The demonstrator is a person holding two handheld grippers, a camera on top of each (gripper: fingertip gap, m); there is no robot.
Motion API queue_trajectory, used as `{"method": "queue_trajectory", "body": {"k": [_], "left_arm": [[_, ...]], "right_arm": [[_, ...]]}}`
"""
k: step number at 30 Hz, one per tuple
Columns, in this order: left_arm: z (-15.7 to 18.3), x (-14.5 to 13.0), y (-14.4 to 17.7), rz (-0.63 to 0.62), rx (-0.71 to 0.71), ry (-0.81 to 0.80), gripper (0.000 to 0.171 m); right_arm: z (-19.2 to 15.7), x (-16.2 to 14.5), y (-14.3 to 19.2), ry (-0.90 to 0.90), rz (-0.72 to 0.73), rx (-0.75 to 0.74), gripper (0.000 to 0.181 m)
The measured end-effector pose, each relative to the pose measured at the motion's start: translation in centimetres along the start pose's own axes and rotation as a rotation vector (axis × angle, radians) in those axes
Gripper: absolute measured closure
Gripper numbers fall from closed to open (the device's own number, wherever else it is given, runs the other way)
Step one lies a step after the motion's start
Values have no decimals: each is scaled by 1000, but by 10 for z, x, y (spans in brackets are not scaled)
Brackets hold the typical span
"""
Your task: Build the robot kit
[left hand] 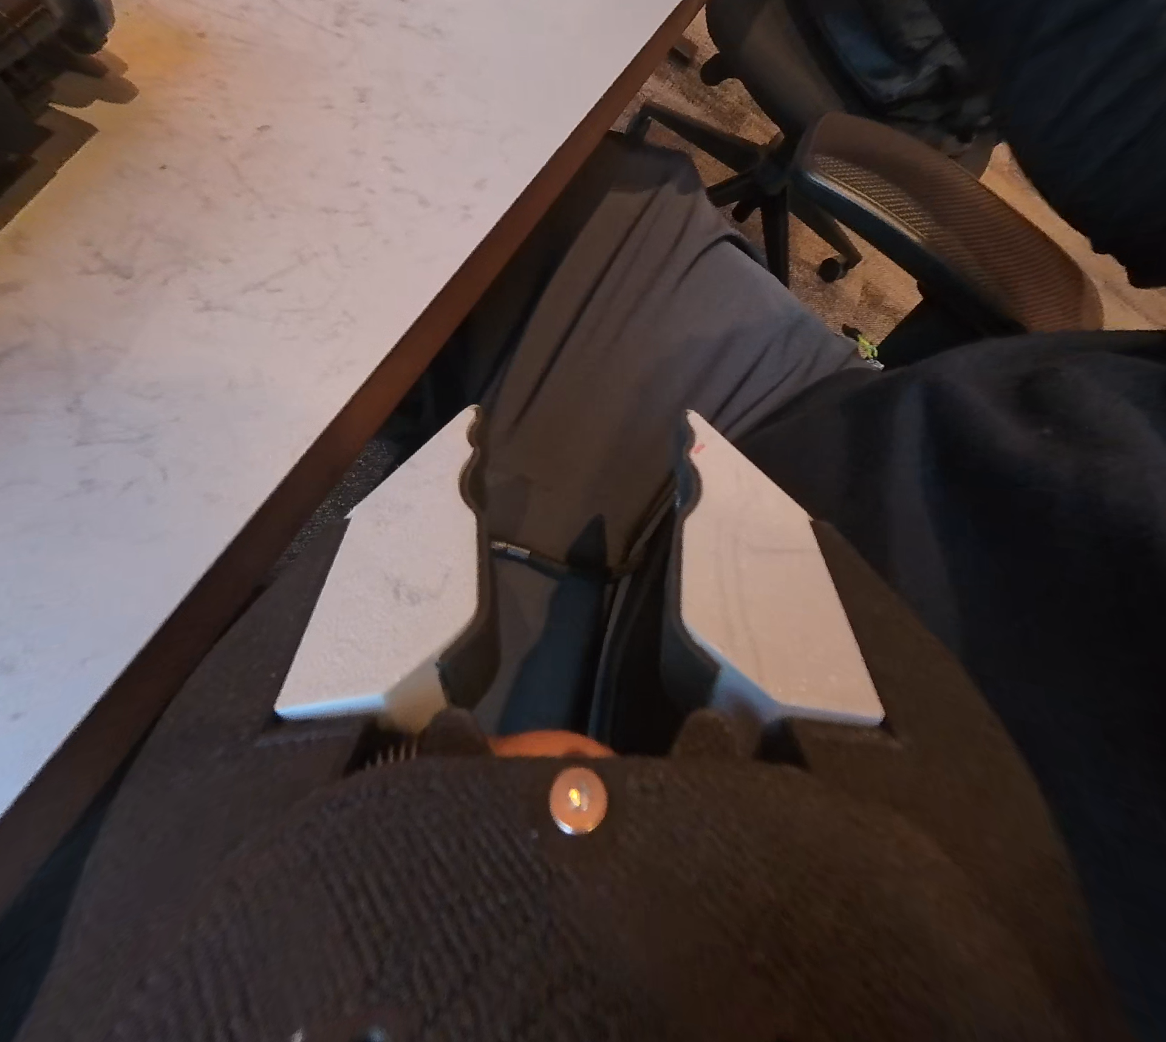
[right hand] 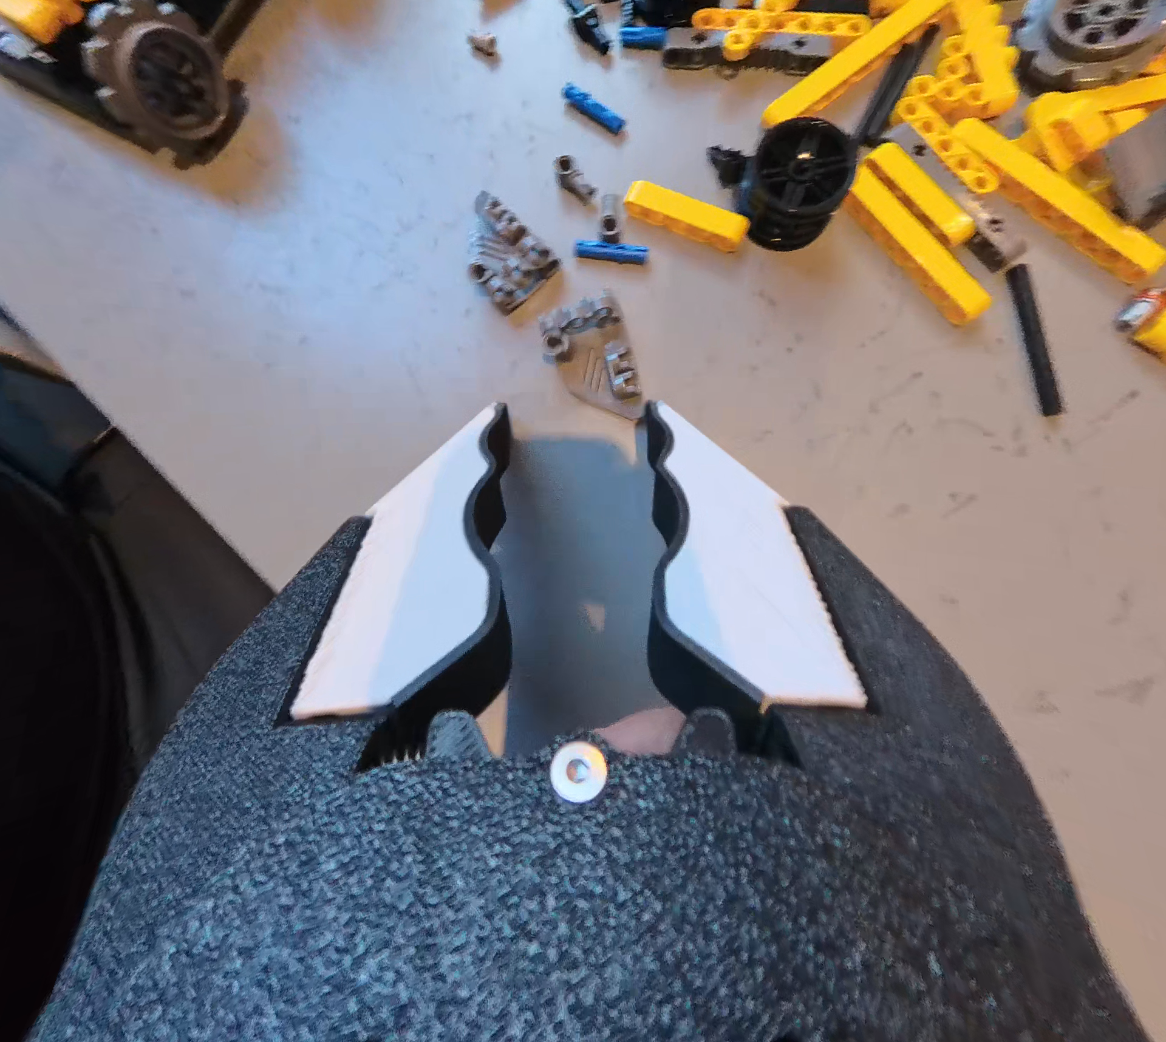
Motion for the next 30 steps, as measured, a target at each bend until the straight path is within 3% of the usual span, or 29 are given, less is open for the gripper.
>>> {"method": "queue_trajectory", "body": {"k": [5,10,13,18,22,30], "left_arm": [[-1,0,1,4,-5,9,113],[-1,0,2,6,-4,6,113],[-1,0,1,5,-7,8,113],[-1,0,1,-1,1,-1,113],[-3,1,2,6,4,11,113],[-2,0,1,-2,-8,18,114]], "right_arm": [[-27,0,7,74,0,108,146],[-15,12,9,56,38,40,150],[0,23,5,162,37,-34,149],[6,37,-10,254,-15,46,161],[6,28,-12,281,-80,34,172],[10,10,0,191,-81,-35,174]]}}
Point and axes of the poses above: each gripper's, where its closed fingertips meet, y back along the fingers, x out of its top, z = x × y across the jaws, the point moved 6 cm from there along y, back along the fingers, and after that the axes turned 1 degree about -x, right-handed, at the moved point
